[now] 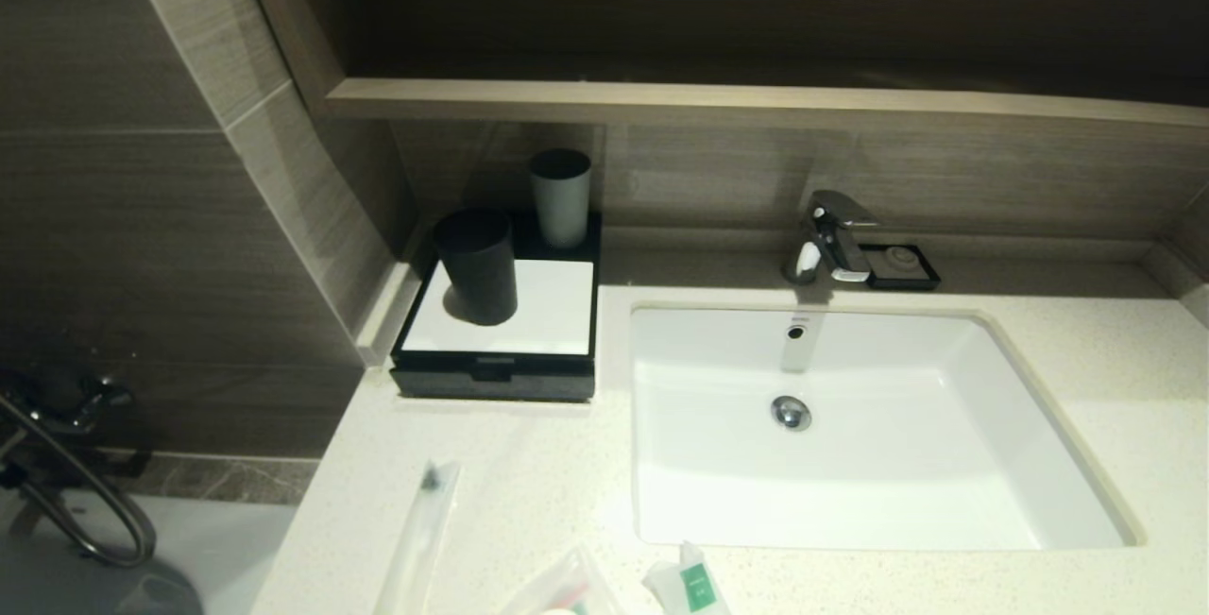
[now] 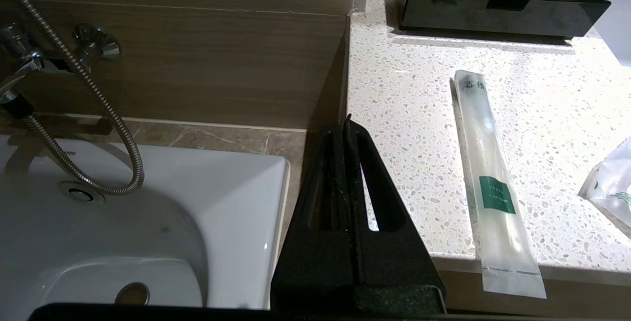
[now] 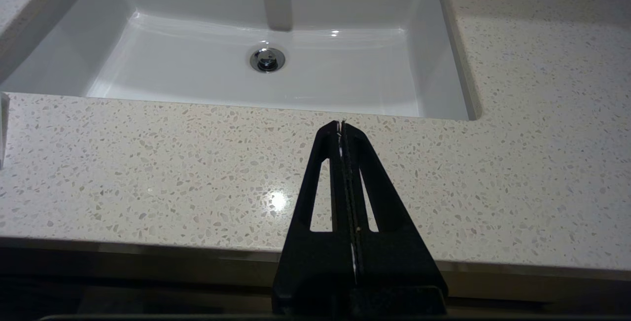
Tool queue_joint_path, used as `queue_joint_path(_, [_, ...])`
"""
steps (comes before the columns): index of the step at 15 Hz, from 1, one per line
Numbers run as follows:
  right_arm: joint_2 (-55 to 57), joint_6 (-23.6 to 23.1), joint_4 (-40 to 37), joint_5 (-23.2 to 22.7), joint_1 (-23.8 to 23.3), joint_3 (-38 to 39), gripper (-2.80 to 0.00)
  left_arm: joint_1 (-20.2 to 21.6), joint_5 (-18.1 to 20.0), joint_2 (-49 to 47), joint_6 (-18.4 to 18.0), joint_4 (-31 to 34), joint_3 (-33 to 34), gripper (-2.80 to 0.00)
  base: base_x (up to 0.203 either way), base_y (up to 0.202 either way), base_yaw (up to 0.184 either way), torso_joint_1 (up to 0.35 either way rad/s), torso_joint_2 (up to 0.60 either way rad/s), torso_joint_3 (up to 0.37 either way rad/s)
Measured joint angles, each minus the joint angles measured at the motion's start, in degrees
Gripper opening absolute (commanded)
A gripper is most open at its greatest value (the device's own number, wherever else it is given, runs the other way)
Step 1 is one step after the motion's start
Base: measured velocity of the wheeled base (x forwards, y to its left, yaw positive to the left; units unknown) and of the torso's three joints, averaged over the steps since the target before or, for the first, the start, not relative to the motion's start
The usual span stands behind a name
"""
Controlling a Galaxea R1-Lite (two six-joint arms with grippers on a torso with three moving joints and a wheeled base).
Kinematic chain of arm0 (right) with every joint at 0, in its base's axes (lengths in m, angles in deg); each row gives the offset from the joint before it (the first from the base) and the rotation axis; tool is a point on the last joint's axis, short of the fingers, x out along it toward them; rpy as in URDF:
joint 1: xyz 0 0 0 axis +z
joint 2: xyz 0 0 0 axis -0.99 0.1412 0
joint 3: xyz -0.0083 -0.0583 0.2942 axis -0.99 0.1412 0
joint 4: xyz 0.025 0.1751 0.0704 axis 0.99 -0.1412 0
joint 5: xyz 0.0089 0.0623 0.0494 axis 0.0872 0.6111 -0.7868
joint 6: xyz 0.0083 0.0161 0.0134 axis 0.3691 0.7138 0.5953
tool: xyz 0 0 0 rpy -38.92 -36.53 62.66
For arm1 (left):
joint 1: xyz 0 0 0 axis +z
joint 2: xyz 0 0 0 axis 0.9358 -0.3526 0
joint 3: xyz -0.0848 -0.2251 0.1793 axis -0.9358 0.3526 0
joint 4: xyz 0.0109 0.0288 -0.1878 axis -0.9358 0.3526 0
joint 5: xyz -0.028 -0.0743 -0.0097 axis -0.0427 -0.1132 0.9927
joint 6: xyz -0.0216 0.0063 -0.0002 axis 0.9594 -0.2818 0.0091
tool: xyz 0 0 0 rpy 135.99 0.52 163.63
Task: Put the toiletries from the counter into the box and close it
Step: Pick up the cup
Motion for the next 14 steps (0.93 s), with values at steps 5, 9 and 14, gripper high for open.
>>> queue_joint_path(5, [0.0, 0.0, 0.0, 0.0, 0.0, 0.0, -2.8, 0.0, 0.0, 0.0, 0.0, 0.0, 0.0, -2.8, 0.0, 0.0, 0.0, 0.0, 0.0, 0.0])
queue_joint_path(9, [0.0, 0.0, 0.0, 0.0, 0.0, 0.0, -2.8, 0.0, 0.0, 0.0, 0.0, 0.0, 0.0, -2.8, 0.0, 0.0, 0.0, 0.0, 0.0, 0.0])
queue_joint_path(14, [0.0, 0.0, 0.0, 0.0, 0.0, 0.0, -2.8, 0.0, 0.0, 0.0, 0.0, 0.0, 0.0, -2.8, 0.0, 0.0, 0.0, 0.0, 0.0, 0.0])
